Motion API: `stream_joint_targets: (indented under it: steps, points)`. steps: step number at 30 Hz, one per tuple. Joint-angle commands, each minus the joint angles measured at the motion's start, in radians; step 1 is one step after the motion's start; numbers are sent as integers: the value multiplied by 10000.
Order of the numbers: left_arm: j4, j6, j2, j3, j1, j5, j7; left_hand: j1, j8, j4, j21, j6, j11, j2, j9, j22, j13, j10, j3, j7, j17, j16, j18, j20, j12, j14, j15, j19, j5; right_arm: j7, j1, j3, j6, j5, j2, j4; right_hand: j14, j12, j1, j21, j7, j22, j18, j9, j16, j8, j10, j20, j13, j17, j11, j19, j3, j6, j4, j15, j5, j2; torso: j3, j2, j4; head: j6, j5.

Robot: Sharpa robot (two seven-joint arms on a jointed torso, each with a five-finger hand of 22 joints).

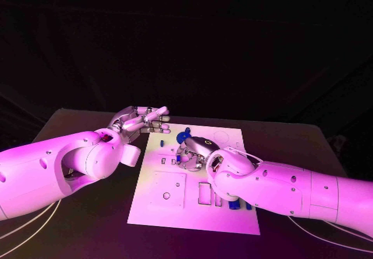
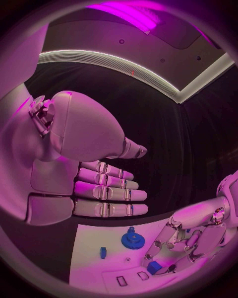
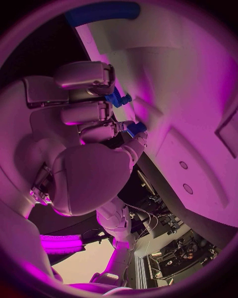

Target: Assemble the parts on the task board

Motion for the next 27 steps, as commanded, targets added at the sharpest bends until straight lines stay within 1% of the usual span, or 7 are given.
stream_joint_targets:
  steps: [1,3,14,16,22,24,27]
  points:
    - [15,126,11,6,8,19,143,42,-55,-65,-35,-33,9,44,-12,-15,5,-51,-13,23,13,-50,128,47,-43,-54,31,17,22,-166,-79,-57,490,-74,-20,-4,959,18,-144,-14,21,1655,-48,14,45,23,-15,-80,698,2285,-5,223,-70,-37,26,-86,-31,-17,3,-1,1,-9,7]
    - [13,127,8,6,8,19,143,42,-55,-65,-35,-33,9,44,-12,-15,5,-51,-13,23,13,-50,128,47,-43,-54,31,17,22,-173,-79,-57,488,-76,-24,5,958,7,-156,-18,25,1652,-47,13,43,16,-26,-79,687,2281,-2,220,-79,-47,29,-84,-34,-33,-2,2,4,-14,5]
    - [-10,121,7,6,8,19,138,42,-55,-65,-35,-33,9,44,-12,-15,5,-51,-13,23,13,-50,128,47,-43,-54,31,17,22,-203,-81,-57,410,-103,-20,22,953,-40,-243,-60,66,1623,-37,-6,30,-50,-77,-66,643,2259,30,193,-125,-146,57,-60,-29,-124,0,5,-1,-22,-3]
    - [-17,120,5,6,8,19,138,42,-55,-65,-35,-33,9,44,-12,-15,5,-51,-13,23,13,-50,128,47,-43,-54,31,17,22,-208,-81,-57,385,-105,-22,20,950,-80,-293,-73,85,1615,-34,-16,24,-82,-117,-56,603,2248,48,184,-153,-195,79,-46,-39,-170,0,5,-1,-22,-3]
    - [-27,124,3,6,8,19,133,42,-55,-65,-35,-33,9,44,-12,-15,5,-51,-13,23,13,-50,128,47,-43,-54,31,17,22,-175,-81,-57,265,-105,-20,18,942,-221,-415,-149,186,1563,-17,-73,6,-246,-268,-10,458,2218,132,134,-228,-454,135,19,-89,-305,1,4,-1,-28,-4]
    - [-29,125,3,6,8,19,131,42,-55,-65,-35,-33,9,44,-12,-15,5,-51,-13,23,13,-50,128,47,-43,-54,31,17,22,-158,-81,-57,221,-103,-16,17,939,-296,-469,-186,243,1537,-8,-115,-1,-360,-348,23,381,2206,182,110,-268,-624,165,59,-124,-368,0,2,0,-25,-6]
    - [-31,125,1,6,8,19,129,42,-55,-65,-35,-33,9,44,-12,-15,5,-51,-13,23,13,-50,128,47,-43,-54,31,17,22,-126,-81,-57,179,-66,-10,7,933,-377,-574,-244,302,1498,5,-159,-13,-495,-441,76,293,2187,244,73,-393,-801,229,119,-330,-472,0,4,1,-21,-14]
